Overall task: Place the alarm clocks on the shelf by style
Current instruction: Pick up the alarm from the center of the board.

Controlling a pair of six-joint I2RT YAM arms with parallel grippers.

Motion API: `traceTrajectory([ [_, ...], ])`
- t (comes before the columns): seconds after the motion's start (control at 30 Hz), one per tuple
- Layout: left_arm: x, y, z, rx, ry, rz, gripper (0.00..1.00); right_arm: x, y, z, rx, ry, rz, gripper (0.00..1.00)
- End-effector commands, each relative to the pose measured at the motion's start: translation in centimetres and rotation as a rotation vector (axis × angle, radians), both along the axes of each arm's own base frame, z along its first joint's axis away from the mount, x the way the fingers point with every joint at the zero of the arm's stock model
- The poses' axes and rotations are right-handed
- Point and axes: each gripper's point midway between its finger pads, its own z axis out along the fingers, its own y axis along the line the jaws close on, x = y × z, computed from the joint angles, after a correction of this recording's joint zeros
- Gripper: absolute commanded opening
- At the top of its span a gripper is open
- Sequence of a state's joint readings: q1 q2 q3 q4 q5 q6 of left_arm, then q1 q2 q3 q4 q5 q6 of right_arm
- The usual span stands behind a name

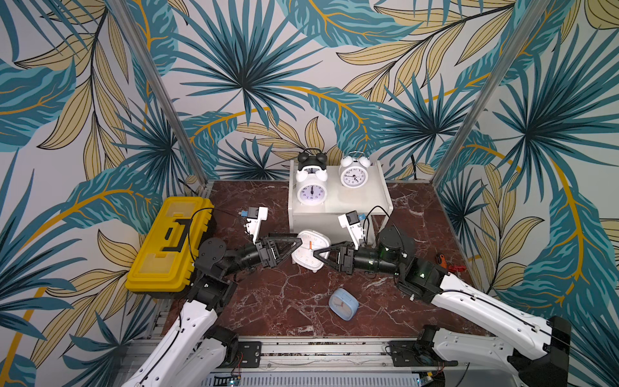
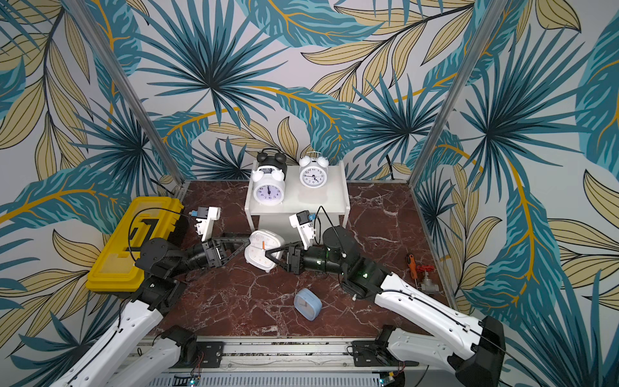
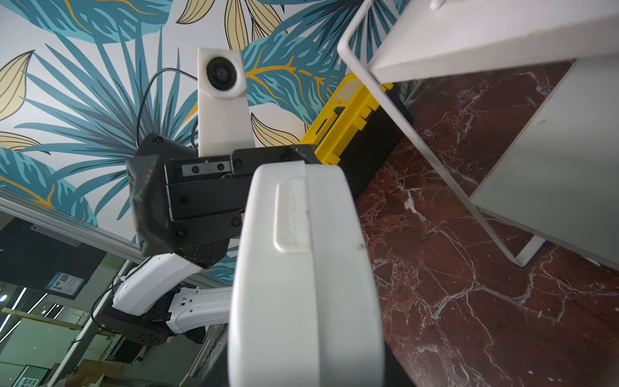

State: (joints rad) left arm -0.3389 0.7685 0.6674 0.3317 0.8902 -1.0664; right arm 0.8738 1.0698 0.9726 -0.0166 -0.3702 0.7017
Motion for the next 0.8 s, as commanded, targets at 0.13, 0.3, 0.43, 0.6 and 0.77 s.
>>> traceTrajectory([
  [0.13,0.9,0.0,0.6,0.006,0.055,0.03,1.0,-0.2,-0.5,0.4,-0.12,-0.046,0.019,0.28],
  [0.3,1.8,0.2,-0.5,0.0,0.103,0.069,1.0,-0.1,-0.3,-0.9,-0.177,-0.013,0.054,0.28],
  [0.43,2.4,-0.2,-1.7,0.01,0.15,0.058,1.0,-0.5,-0.4,-1.1,-0.2,-0.009,0.122,0.29],
  [0.6,1.6,-0.5,-2.2,0.046,0.119,0.01,1.0,-1.1,-0.6,-0.9,-0.204,-0.017,0.198,0.29],
  [0.77,0.4,-0.2,-2.8,0.122,0.069,0.009,1.0,-0.7,-1.2,0.1,-0.164,-0.019,0.249,0.29],
])
